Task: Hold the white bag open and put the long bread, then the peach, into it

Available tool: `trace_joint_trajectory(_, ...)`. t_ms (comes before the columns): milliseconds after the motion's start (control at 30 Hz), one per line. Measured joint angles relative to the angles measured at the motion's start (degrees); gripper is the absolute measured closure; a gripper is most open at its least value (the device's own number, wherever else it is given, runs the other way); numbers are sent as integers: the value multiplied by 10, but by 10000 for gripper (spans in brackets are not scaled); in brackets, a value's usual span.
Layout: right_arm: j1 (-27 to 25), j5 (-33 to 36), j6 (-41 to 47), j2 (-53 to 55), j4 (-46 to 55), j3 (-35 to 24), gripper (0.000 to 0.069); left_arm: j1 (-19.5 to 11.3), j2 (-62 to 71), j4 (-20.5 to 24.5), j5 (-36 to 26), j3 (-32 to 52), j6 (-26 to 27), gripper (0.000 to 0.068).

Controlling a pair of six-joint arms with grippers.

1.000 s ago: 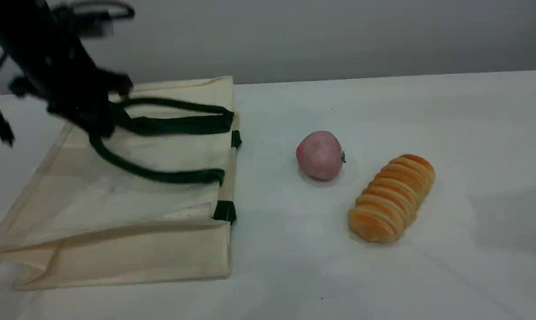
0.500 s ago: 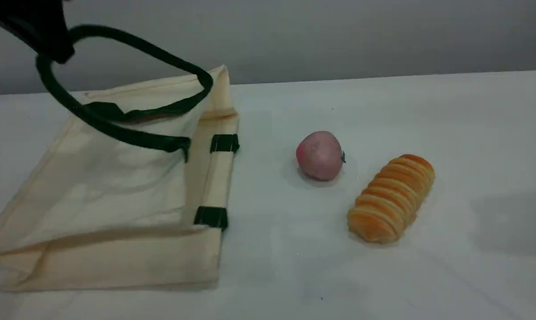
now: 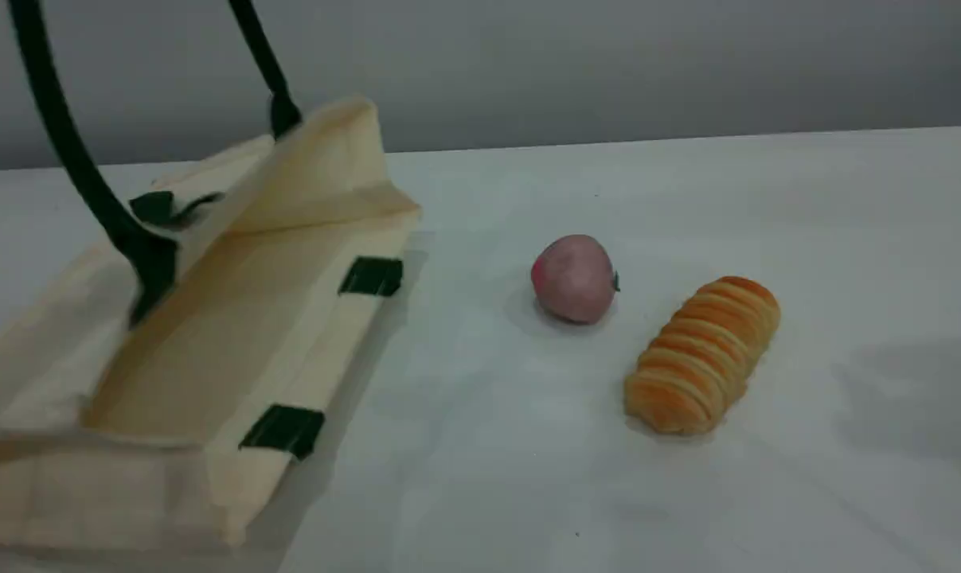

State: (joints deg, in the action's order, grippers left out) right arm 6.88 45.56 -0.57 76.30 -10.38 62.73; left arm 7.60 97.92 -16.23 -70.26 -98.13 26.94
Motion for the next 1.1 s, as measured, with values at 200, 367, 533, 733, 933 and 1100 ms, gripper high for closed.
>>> trace_joint_trajectory(200,1,11,-2,48,-2,0,106,0,-12,-62,1,-22,47,587)
trace_joint_trajectory(367,1,13,-34,91,-23,0,106,0,-19,-119,1,-22,132,587)
trace_joint_trajectory(533,1,15,-69,130,-59,0,106,0,-21,-126,2,-22,204,587)
trace_joint_trajectory(733,1,25,-103,165,-98,0,106,0,-21,-124,3,-22,262,587)
trace_joint_trajectory(933,1,29,-105,205,-133,0,106,0,-21,-124,3,-22,296,587)
trace_joint_trajectory(1100,1,21,-105,250,-170,0,106,0,-21,-124,3,-22,296,587)
